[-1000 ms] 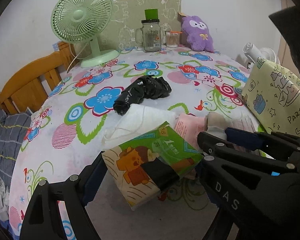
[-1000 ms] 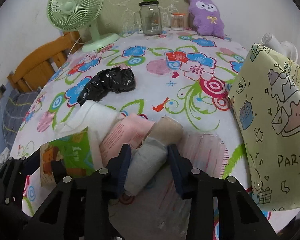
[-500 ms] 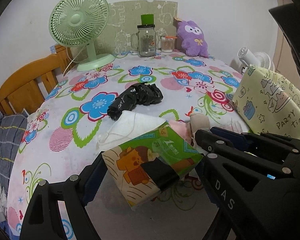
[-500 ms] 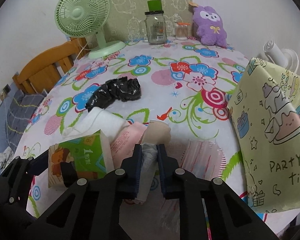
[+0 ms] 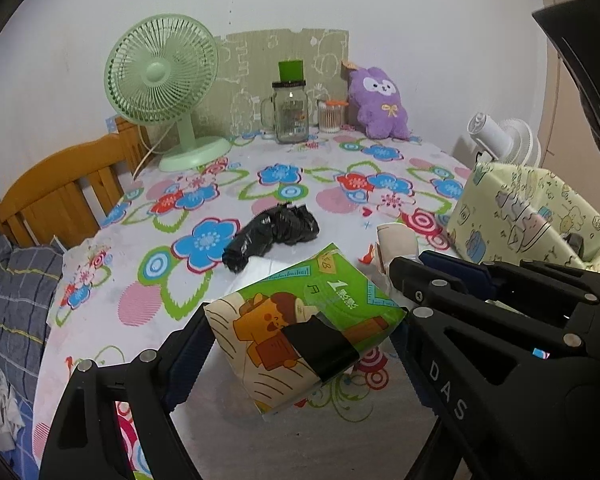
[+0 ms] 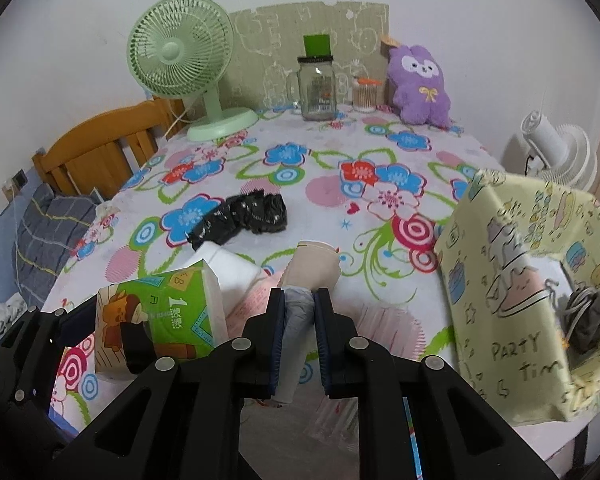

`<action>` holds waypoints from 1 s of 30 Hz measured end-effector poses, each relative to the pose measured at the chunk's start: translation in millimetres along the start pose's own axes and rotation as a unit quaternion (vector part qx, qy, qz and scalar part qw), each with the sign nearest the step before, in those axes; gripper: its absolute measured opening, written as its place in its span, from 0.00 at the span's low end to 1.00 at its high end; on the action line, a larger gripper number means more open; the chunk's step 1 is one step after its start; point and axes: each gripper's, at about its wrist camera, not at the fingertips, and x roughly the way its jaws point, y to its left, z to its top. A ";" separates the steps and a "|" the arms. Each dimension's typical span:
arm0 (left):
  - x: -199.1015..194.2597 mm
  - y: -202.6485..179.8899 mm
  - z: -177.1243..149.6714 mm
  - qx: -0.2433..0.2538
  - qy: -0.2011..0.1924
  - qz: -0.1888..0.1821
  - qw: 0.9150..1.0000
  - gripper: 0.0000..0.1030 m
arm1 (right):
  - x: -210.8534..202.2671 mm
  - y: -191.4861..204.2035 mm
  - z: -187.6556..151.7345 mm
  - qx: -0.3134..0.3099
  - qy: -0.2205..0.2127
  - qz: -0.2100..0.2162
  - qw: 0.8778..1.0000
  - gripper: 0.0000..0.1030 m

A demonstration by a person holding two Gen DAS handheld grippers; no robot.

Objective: Organize soft objects
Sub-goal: 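Lift both held items and carry them toward the yellow box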

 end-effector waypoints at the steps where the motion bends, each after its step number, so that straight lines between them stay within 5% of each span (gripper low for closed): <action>1: -2.1 -0.2 1.3 0.001 -0.003 0.000 1.000 0.85 | -2.5 0.2 1.1 -0.002 -0.003 -0.001 1.000 0.17; 30: -43.4 -34.2 35.9 0.017 -0.052 0.000 0.999 0.85 | -59.7 -21.8 28.2 -0.021 -0.053 -0.004 0.998 0.17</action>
